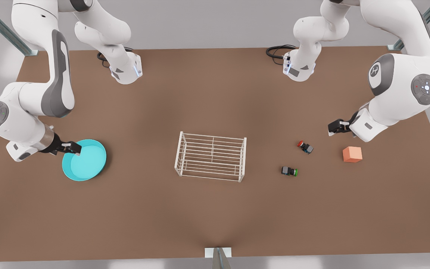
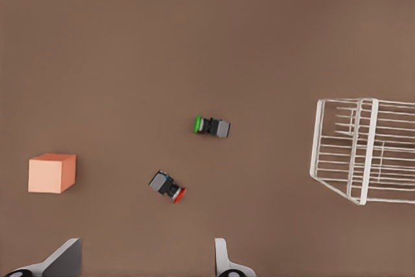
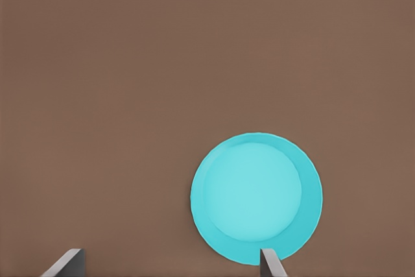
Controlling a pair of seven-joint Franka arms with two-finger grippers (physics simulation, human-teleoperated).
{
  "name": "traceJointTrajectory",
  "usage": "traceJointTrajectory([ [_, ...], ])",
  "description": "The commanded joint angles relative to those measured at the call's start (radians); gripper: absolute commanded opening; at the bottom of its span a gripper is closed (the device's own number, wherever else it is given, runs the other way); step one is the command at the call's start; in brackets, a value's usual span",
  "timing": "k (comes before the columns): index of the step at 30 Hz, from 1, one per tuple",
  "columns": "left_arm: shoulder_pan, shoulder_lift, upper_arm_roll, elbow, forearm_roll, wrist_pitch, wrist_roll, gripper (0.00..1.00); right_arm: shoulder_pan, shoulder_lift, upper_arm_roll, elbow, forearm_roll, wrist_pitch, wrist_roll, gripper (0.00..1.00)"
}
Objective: Place the plate on the shelf with right arm and place the red button switch in the plate with left arm
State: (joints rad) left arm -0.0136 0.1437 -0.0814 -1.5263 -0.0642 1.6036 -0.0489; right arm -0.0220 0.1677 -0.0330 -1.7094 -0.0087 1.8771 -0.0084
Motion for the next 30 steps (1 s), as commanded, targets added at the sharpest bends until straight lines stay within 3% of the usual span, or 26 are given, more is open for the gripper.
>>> traceJointTrajectory([
  [1, -0.002, 0.001, -0.003, 0.000, 0.004, 0.019, 0.003, 1.00, 0.004, 0.000, 0.002, 0.001, 0.001, 0.024, 0.001, 1.00],
  [5, -0.003, 0.004, -0.006, -0.008, 0.012, -0.034, 0.011, 1.00, -0.019, 0.062, -0.007, 0.033, -0.008, -0.073, -0.117, 1.00],
  [7, -0.003, 0.002, -0.006, -0.014, 0.014, -0.037, 0.003, 1.00, -0.082, 0.122, -0.008, 0.030, 0.004, -0.030, -0.208, 1.00],
  [9, 0.003, -0.003, 0.000, -0.015, 0.035, -0.080, -0.028, 1.00, -0.180, 0.202, -0.007, 0.024, 0.154, -0.015, -0.413, 1.00],
  [18, 0.001, -0.001, -0.003, -0.022, 0.061, -0.083, -0.045, 1.00, -0.328, 0.323, -0.001, 0.025, 0.156, 0.160, -0.855, 1.00],
  [30, 0.001, -0.001, -0.003, -0.022, 0.060, -0.083, -0.046, 1.00, -0.361, 0.452, 0.002, -0.004, 0.138, 0.387, -0.986, 1.00],
])
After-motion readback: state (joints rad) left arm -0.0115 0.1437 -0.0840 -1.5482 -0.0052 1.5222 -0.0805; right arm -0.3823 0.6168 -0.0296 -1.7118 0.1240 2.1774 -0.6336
